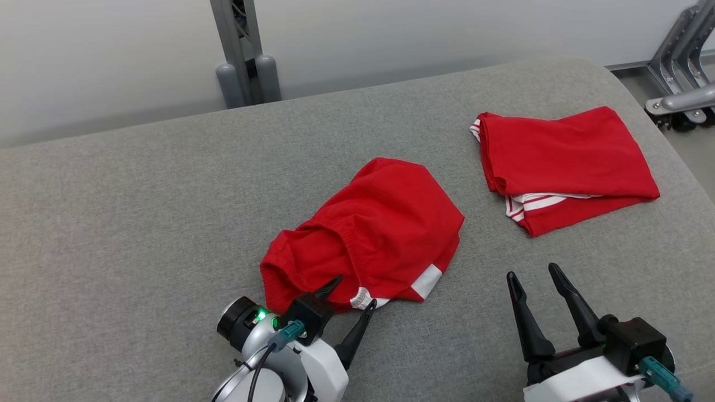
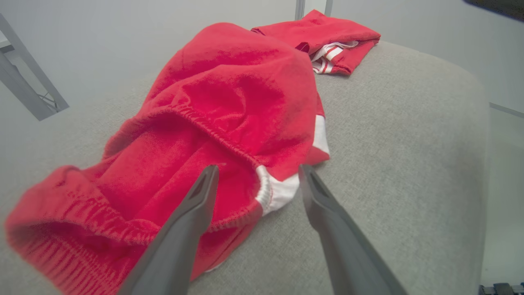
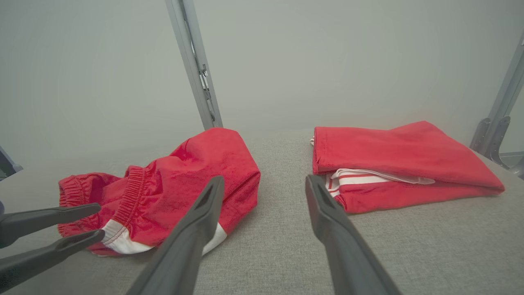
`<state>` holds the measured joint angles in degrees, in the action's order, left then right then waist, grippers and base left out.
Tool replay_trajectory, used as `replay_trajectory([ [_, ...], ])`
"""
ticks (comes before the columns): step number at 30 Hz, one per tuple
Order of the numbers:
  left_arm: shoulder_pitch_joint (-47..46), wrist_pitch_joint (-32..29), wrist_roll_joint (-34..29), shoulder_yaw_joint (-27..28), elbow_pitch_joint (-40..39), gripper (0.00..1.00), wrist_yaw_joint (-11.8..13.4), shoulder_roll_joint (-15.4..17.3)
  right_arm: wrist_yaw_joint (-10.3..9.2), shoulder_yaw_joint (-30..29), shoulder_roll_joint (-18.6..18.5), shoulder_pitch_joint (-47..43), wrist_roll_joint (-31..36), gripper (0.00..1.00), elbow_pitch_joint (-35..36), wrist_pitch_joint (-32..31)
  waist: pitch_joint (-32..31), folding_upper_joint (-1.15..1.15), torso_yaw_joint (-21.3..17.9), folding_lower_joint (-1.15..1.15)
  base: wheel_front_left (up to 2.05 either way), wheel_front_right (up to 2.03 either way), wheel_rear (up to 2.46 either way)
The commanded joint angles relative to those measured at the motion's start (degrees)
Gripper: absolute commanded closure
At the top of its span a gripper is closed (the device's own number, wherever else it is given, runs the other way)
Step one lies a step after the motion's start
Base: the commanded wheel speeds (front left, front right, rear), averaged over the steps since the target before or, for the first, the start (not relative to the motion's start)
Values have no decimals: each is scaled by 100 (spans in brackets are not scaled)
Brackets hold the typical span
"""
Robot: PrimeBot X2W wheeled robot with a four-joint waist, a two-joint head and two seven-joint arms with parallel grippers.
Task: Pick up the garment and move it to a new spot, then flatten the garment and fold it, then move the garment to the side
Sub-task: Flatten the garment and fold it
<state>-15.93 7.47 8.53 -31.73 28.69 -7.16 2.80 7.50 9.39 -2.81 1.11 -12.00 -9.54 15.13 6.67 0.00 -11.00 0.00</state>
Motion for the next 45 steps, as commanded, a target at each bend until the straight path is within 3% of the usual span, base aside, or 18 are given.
replay_trajectory([
  [1, -151, -51, -70, -14, 62, 0, 19, 27, -2, -24, -26, 78, -13, 0, 17, 6, 113, 0, -94, 0, 0, 0, 0],
  [7, -377, -446, -93, -65, 415, 0, 126, 30, -2, -8, -25, 180, -45, 0, -5, 6, 231, 0, -191, 0, 0, 0, 0],
  [8, -398, -483, -85, -87, 453, 13, 111, 29, -2, -2, -25, 197, -51, 0, -8, 6, 245, 0, -205, 0, 0, 0, 0],
  [9, -402, -526, -43, -96, 487, 50, 102, 30, -2, -2, -26, 211, -59, 0, -5, 6, 254, 0, -214, 0, 0, 0, 0],
  [11, -424, -574, 10, -136, 515, 100, 73, 31, -2, -5, -25, 227, -61, 0, -3, 6, 264, 0, -223, 0, 0, 0, 0],
  [15, -423, -567, 400, -90, 381, 100, 32, 28, -2, -15, -25, 231, -54, 0, -12, 6, 231, 0, -228, 0, 0, 0, 0],
  [21, -544, -1000, 2201, -180, -303, 100, -31, 28, -2, 26, -25, 184, -50, 0, -72, 6, 103, 0, -268, 0, 0, 0, 0],
  [28, -1460, -1623, 3487, -254, -946, 100, -37, 25, -2, 143, -26, 186, -121, 0, -163, 6, -49, 0, -384, 0, 0, 0, 0],
  [32, -2129, -2053, 4402, -251, -1067, 100, 150, 24, -2, 231, -25, 200, -145, 0, -201, 6, -89, 0, -505, 0, 0, 0, 0],
  [35, -2890, -2571, 4890, -173, -1047, 100, 483, 23, -2, 227, -25, 270, -162, 0, -184, 6, -83, 0, -599, 0, 0, 0, 0],
  [41, -3462, -2934, 5062, -66, -1112, 100, 675, 65, -2, 174, -25, 248, -135, 0, -191, 6, -106, 0, -617, 0, 0, 0, 0],
  [45, -3128, -3038, 5079, 38, -1228, 100, 802, 403, -2, 141, -24, 188, -167, 0, -169, 6, -117, 0, -565, 0, 0, 0, 0],
])
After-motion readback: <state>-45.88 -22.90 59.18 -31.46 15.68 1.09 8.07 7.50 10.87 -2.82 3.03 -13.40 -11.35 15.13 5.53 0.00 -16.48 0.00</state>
